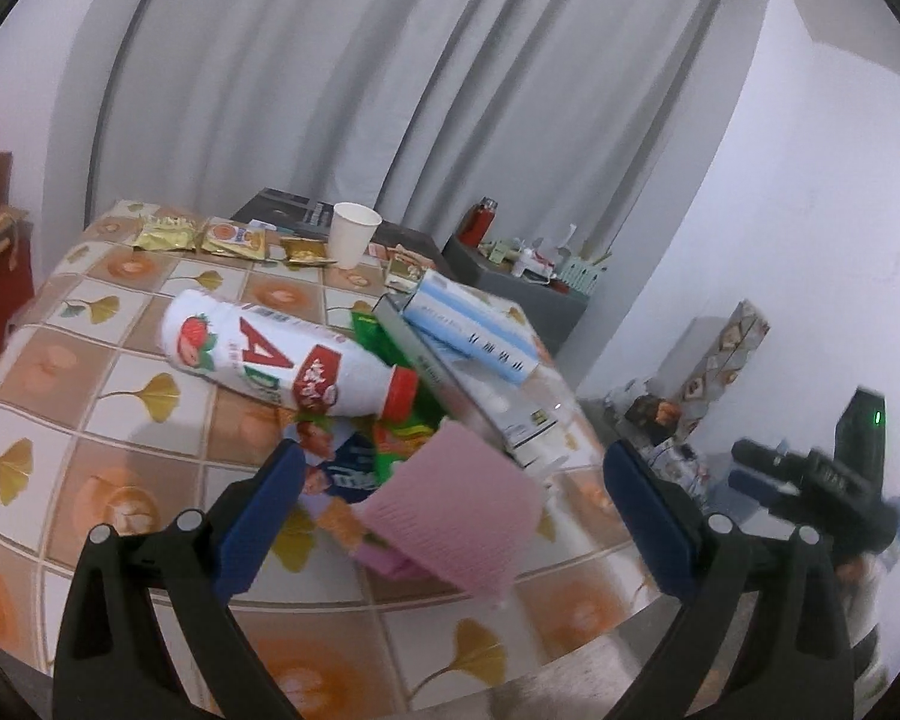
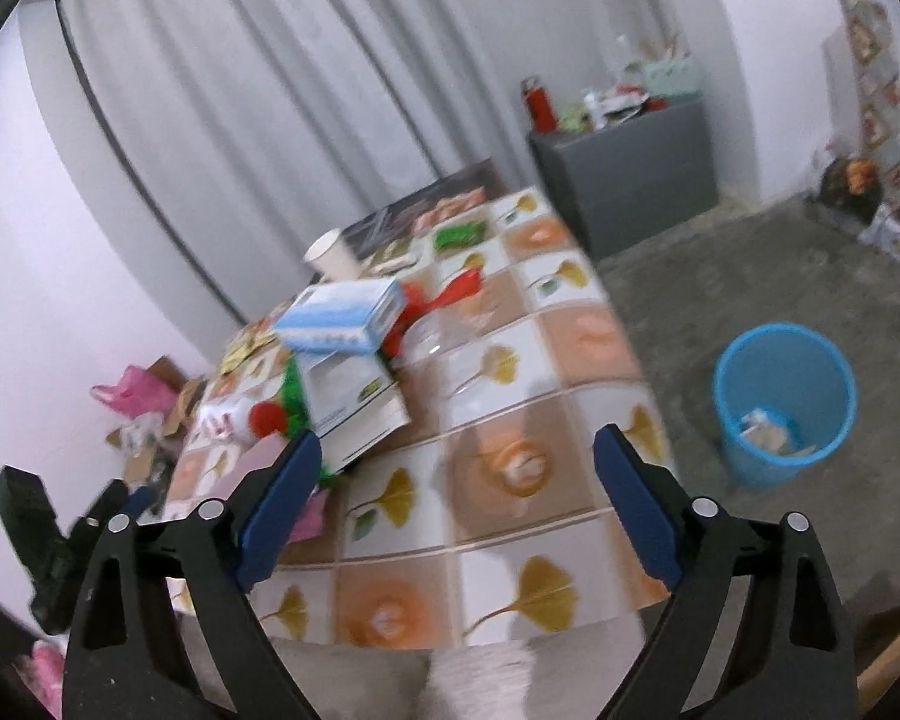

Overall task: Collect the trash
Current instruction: 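Move both open tools back over the cluttered table, then grasp the pink knitted cloth with the left tool while the right tool grasps the clear plastic cup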

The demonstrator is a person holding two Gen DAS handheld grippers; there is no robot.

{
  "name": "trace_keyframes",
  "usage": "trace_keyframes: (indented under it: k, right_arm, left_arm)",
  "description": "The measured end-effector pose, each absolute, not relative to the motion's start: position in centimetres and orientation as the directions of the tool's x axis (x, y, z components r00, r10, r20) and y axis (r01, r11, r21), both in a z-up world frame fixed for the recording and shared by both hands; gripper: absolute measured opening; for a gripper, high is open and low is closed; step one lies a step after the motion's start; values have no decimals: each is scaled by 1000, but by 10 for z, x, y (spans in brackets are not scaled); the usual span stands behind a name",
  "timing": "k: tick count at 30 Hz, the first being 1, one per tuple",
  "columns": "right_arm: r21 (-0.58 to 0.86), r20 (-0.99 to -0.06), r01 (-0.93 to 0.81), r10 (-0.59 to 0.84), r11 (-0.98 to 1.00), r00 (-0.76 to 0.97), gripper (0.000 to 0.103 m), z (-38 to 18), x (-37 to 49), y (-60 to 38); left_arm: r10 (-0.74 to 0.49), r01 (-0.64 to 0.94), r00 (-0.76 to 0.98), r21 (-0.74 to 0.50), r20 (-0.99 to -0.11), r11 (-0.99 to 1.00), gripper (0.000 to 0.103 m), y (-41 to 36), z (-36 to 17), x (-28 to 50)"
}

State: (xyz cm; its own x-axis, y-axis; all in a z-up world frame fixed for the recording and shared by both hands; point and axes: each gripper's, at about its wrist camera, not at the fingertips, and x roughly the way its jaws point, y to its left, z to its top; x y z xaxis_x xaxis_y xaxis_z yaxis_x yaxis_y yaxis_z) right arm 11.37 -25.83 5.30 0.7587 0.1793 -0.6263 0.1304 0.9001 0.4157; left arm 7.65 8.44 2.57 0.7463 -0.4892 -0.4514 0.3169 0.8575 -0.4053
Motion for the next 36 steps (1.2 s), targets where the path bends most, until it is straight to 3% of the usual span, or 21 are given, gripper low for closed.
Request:
trace_keyframes:
  k: [4,10,22,32,36]
  right_arm:
    - [449,-645,112,235,886,727,78,43,125,-249]
    - [477,-671,94,294,874,681,77,31,140,-240]
    - [477,-701,72,330,876,631,77,18,156,-230]
    - [478,-720,68,346,876,602,77,7,168,-225]
    - [472,-723,68,342,879,600,77,6,171,-223]
  left_arm:
    - [-484,352,737,-345,-471,870,97,77,18,72]
    - [-511,426,699,-283,-501,859,97,57,10,77]
    - [-578,525,532,-295,-619,799,97,26,-15,135]
    - [-488,601,536,-95,-689,793,97,2,-29,134]
    - [-455,588,539,-71,-709,806,97,2,-35,137]
